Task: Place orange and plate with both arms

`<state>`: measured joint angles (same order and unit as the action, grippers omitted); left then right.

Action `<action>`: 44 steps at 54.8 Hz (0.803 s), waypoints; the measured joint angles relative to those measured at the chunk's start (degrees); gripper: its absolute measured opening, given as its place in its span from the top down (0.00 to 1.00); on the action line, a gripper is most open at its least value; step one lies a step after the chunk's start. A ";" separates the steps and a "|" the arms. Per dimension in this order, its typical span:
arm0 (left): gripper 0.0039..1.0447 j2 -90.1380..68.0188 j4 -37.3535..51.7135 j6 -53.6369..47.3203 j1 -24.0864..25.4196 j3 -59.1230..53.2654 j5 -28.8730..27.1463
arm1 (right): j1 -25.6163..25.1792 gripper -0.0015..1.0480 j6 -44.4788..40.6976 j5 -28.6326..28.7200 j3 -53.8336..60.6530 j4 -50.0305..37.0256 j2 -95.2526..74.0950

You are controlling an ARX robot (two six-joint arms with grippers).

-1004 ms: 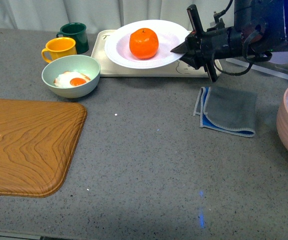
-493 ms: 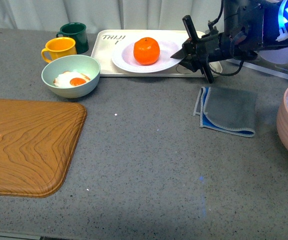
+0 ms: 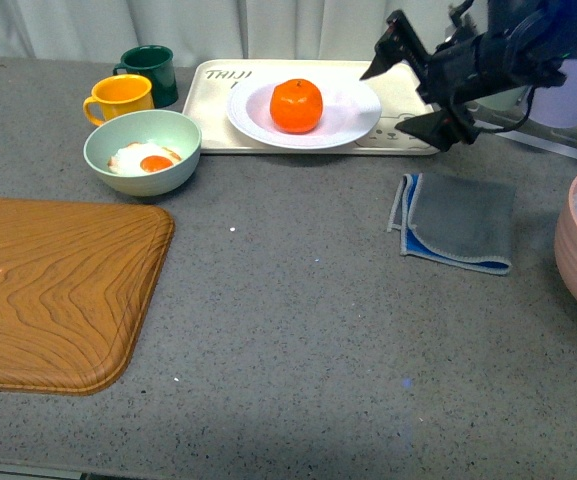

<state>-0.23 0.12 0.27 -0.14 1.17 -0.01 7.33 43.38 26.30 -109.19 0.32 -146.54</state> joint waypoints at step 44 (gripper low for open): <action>0.06 0.00 -0.02 0.00 0.00 0.00 0.00 | -3.85 0.99 -43.19 -29.73 85.68 -71.97 50.58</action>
<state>-0.23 0.10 0.27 -0.14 1.17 -0.01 3.49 0.19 -3.42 -23.51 -71.66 -95.96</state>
